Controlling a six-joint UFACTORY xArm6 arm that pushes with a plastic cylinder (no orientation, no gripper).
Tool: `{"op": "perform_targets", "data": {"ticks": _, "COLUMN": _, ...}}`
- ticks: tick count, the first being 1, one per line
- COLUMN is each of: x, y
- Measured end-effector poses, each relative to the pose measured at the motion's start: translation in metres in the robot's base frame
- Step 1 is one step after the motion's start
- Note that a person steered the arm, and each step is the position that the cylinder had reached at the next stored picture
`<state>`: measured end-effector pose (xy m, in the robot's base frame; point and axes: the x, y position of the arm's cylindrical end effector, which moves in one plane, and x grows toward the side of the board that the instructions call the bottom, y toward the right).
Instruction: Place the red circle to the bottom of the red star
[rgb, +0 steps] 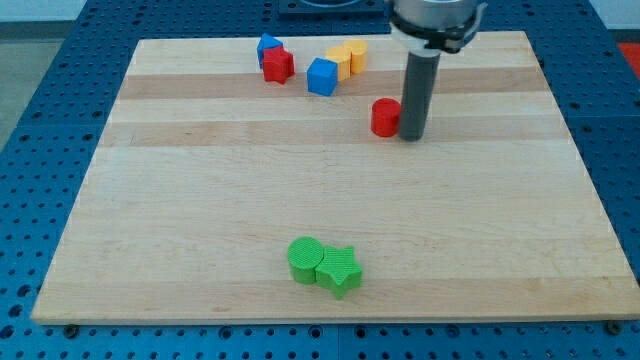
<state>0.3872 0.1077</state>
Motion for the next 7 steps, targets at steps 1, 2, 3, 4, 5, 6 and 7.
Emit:
{"op": "perform_targets", "data": {"ticks": 1, "x": -0.018, "y": 0.008}}
{"op": "perform_targets", "data": {"ticks": 2, "x": -0.018, "y": -0.039}}
{"op": "perform_targets", "data": {"ticks": 3, "x": -0.018, "y": -0.088}}
{"op": "perform_targets", "data": {"ticks": 4, "x": -0.002, "y": -0.094}}
{"op": "perform_targets", "data": {"ticks": 5, "x": 0.026, "y": -0.102}}
{"op": "perform_targets", "data": {"ticks": 6, "x": 0.023, "y": -0.110}}
{"op": "perform_targets", "data": {"ticks": 7, "x": 0.001, "y": -0.124}}
